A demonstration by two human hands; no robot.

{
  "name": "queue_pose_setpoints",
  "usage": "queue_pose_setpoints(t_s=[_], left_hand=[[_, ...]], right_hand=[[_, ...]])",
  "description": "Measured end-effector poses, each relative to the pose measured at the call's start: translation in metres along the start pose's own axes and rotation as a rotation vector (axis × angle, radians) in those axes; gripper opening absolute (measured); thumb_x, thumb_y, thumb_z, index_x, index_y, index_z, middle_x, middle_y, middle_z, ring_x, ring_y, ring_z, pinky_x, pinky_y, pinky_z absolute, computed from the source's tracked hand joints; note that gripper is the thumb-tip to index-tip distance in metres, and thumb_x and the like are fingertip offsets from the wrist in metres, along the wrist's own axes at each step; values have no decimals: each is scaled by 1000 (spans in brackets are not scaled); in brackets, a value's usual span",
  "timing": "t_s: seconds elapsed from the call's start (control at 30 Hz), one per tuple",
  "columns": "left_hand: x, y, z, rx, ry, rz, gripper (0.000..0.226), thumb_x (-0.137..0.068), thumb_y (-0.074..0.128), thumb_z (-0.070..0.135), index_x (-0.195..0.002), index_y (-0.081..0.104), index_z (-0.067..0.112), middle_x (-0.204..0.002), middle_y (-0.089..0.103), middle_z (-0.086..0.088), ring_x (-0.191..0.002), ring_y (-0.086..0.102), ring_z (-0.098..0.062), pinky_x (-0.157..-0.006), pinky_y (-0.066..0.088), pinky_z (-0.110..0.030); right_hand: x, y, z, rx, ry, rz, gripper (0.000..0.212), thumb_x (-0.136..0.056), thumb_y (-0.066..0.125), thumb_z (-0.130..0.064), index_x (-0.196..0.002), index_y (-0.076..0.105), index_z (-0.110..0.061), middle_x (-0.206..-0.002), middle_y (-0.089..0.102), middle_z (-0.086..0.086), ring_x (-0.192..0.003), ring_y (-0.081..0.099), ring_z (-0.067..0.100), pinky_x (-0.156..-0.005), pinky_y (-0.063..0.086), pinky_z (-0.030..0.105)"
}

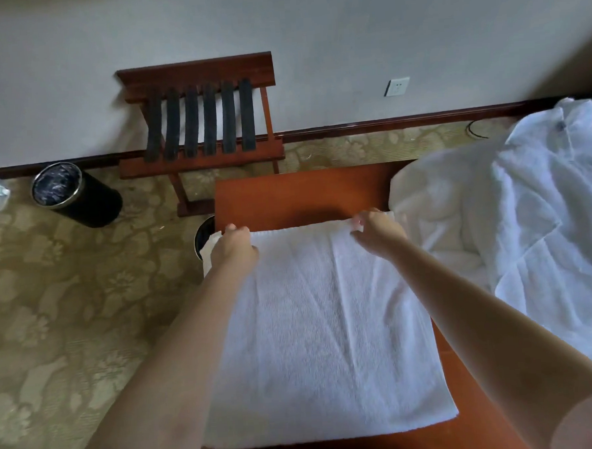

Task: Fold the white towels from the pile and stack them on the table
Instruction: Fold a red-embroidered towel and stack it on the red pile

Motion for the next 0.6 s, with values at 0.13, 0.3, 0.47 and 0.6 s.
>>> queue_pose_setpoints(t_s=[0.13,0.3,0.47,0.6], left_hand=[[-28,10,-13,46,9,-38,25,-91,53,16,-116,54,14,-133,42,-4,-95,54,-25,-74,48,-34],[-39,18,-12,104,73,-132,34,-86,61,20,-117,47,21,-117,42,2,-88,50,-17,-70,44,-33],[-22,-10,-6,-9,134,109,9,-91,48,9,-86,55,10,-99,46,-3,-71,51,-25,-54,39,-31],[16,-30,-2,35,190,368,9,-86,50,-1,-78,53,1,-96,49,-8,-60,45,-26,-48,28,-30]], right_hand=[[-28,2,-18,105,-45,-37,33,-91,60,-28,-123,54,-21,-127,42,2,-82,55,19,-52,36,25],[-39,8,-27,194,-76,-104,11,-88,63,-21,-94,54,-17,-110,41,3,-76,57,22,-57,50,31],[-23,4,-36,288,-142,19,7,-92,50,-9,-93,48,-16,-98,57,5,-75,56,25,-56,43,32],[3,-4,-29,175,-132,135,23,-92,46,-5,-108,60,-13,-108,53,8,-74,59,32,-56,41,32]])
Point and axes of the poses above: each hand's wrist, its own x-axis away from the middle knuckle, its own y-axis out of the palm, z = x × y, the point moved 10 cm from there along -x, towards the middle knuckle
